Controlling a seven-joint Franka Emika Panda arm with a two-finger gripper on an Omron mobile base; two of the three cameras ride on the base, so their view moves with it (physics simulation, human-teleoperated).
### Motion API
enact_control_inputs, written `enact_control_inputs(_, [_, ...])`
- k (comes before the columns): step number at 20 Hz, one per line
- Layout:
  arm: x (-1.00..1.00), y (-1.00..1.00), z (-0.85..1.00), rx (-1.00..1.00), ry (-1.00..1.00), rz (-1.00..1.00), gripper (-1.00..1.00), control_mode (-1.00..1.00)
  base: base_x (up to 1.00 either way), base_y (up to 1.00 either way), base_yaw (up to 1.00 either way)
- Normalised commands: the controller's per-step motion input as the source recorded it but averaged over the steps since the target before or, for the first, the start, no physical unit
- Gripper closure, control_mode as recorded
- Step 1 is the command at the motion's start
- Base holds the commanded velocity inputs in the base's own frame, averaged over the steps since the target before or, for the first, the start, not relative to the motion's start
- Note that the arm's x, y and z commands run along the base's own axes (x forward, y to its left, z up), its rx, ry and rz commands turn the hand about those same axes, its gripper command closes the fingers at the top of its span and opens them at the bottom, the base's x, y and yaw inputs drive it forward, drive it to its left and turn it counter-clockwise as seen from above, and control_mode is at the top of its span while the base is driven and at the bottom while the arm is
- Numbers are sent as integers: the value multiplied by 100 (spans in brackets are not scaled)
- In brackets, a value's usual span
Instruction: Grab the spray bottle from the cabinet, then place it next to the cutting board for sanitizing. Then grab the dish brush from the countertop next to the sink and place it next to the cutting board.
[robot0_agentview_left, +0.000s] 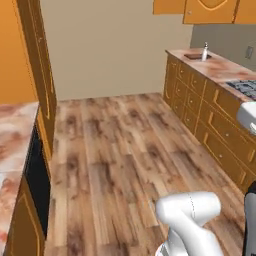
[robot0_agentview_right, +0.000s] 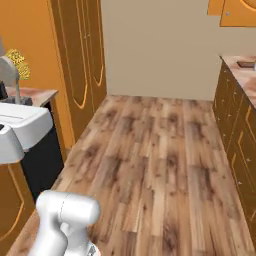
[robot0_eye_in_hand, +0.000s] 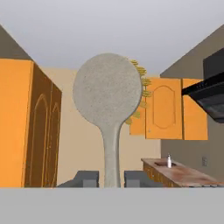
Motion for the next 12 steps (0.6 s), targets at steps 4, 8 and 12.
enact_control_inputs(4, [0, 0, 0, 0, 0, 0, 100, 100, 1, 2, -96])
enact_control_inputs(8, [0, 0, 0, 0, 0, 0, 100, 100, 35, 29, -72])
enact_control_inputs(12, [0, 0, 0, 0, 0, 0, 100, 100, 83, 86, -51])
